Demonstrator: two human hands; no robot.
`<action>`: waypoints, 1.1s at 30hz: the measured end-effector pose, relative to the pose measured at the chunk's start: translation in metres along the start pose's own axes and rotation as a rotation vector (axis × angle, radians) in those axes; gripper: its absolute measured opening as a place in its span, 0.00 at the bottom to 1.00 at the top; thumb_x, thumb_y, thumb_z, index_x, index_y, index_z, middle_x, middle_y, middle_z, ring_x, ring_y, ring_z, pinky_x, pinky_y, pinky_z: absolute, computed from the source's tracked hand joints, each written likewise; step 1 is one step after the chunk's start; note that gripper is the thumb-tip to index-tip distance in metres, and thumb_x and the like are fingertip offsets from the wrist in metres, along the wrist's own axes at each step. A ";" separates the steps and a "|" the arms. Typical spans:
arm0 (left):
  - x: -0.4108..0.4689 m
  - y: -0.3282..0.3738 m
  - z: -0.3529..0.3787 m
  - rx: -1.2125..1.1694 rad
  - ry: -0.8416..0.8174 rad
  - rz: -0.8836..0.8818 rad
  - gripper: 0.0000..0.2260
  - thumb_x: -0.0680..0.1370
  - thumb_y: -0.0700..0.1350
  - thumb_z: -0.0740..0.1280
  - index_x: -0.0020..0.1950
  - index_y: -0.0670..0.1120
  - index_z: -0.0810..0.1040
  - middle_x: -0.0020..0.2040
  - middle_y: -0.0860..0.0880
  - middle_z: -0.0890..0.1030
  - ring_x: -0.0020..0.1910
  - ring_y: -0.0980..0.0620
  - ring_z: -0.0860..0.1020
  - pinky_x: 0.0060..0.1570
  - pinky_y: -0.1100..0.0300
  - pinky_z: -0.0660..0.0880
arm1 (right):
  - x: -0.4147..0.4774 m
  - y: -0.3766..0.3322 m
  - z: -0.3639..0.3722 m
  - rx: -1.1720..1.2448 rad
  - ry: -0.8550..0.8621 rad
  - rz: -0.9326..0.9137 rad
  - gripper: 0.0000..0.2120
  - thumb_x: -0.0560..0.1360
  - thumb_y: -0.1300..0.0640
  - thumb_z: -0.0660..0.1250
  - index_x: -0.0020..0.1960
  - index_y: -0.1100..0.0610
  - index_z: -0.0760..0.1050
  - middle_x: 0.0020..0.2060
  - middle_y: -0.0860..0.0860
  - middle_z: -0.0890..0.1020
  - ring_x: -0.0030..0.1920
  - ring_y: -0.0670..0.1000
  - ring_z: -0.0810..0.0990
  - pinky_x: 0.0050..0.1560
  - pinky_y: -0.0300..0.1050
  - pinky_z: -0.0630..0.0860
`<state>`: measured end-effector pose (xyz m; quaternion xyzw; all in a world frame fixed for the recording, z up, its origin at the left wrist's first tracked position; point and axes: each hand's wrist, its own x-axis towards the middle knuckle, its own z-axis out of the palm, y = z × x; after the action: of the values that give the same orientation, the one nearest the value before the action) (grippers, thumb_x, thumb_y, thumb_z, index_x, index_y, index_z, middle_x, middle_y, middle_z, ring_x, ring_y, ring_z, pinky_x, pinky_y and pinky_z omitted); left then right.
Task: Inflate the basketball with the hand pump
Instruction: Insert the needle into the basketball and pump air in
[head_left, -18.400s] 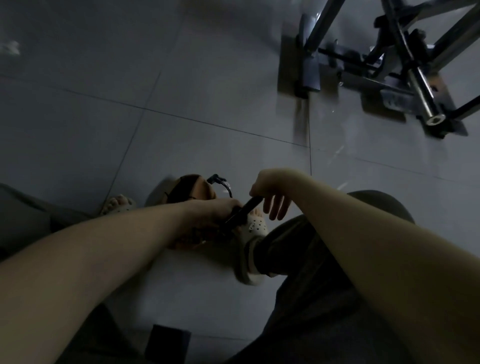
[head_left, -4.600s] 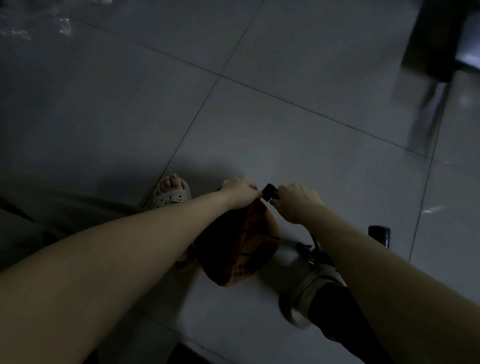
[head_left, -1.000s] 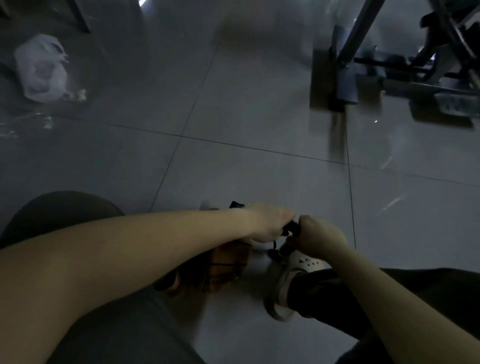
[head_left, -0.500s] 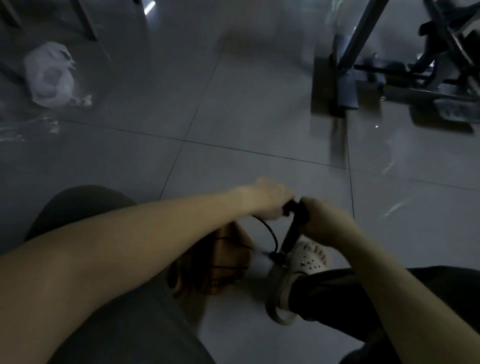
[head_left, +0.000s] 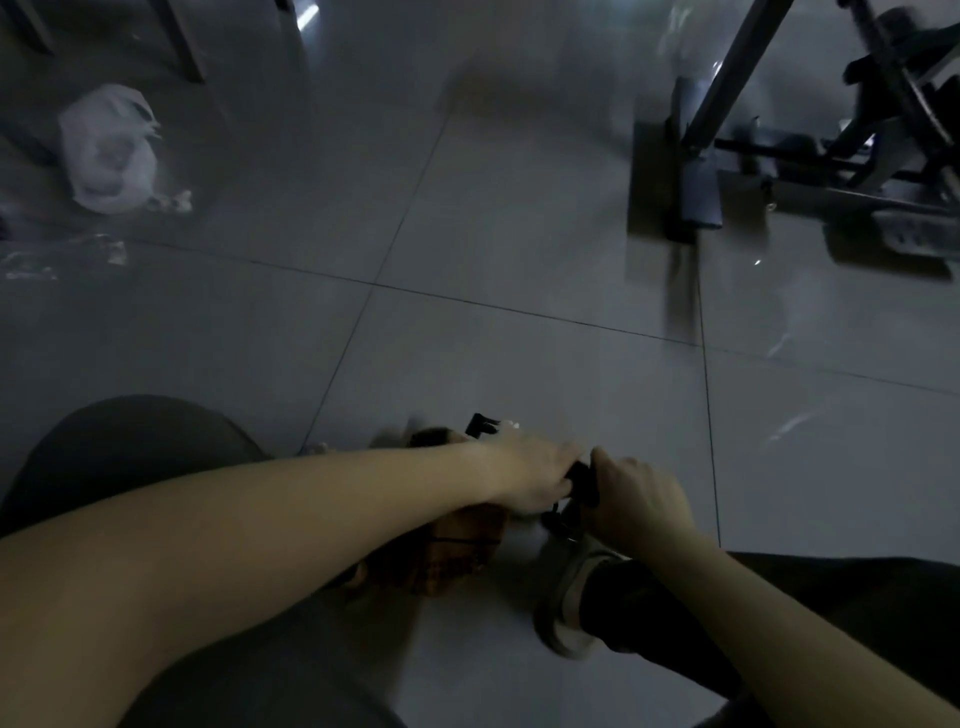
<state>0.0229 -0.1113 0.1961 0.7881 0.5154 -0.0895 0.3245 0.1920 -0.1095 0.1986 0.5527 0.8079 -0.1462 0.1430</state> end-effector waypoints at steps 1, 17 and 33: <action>0.001 -0.002 0.008 0.006 -0.025 -0.011 0.13 0.83 0.53 0.56 0.65 0.48 0.65 0.52 0.45 0.79 0.45 0.46 0.76 0.48 0.48 0.70 | 0.002 -0.001 0.007 0.007 -0.036 -0.002 0.14 0.75 0.45 0.67 0.47 0.50 0.63 0.35 0.47 0.71 0.35 0.49 0.73 0.33 0.44 0.70; -0.017 0.008 -0.079 0.033 0.270 -0.042 0.04 0.82 0.52 0.61 0.52 0.53 0.69 0.45 0.52 0.75 0.42 0.52 0.74 0.41 0.54 0.70 | -0.006 0.000 -0.076 0.047 0.315 -0.081 0.12 0.75 0.44 0.67 0.48 0.50 0.68 0.37 0.46 0.74 0.35 0.49 0.75 0.38 0.49 0.79; 0.009 -0.002 0.018 -0.060 -0.012 -0.028 0.11 0.84 0.49 0.56 0.64 0.46 0.65 0.57 0.40 0.79 0.45 0.42 0.74 0.44 0.51 0.63 | 0.008 0.005 0.012 -0.031 -0.163 -0.092 0.20 0.76 0.49 0.66 0.61 0.56 0.62 0.55 0.56 0.76 0.55 0.60 0.79 0.44 0.49 0.71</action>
<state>0.0285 -0.1150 0.1770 0.7701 0.5270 -0.0832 0.3497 0.1945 -0.1055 0.1840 0.4990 0.8202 -0.1846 0.2101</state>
